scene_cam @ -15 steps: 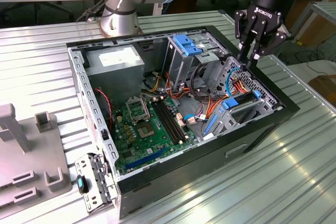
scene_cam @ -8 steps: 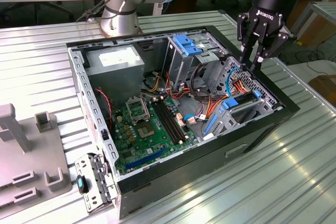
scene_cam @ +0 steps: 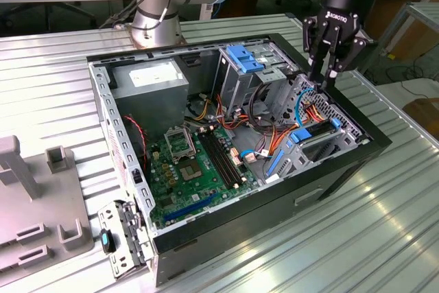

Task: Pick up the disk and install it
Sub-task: 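Insert the second disk wire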

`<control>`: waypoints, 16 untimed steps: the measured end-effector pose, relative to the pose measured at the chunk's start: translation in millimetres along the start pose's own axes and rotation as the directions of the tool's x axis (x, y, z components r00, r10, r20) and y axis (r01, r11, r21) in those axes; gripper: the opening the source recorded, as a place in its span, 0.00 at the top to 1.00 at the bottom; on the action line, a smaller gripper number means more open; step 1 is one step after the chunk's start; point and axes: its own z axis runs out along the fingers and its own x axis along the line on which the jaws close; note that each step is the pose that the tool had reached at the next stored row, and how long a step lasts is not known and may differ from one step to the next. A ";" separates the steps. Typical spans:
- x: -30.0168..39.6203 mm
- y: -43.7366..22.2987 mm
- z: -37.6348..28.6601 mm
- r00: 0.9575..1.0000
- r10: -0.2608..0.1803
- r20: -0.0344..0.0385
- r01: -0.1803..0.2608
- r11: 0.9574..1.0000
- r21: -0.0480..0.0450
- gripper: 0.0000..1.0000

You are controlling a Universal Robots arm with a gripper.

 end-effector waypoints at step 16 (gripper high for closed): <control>-4.7 -0.7 5.3 0.999 0.001 -0.046 -0.001 1.000 0.000 0.84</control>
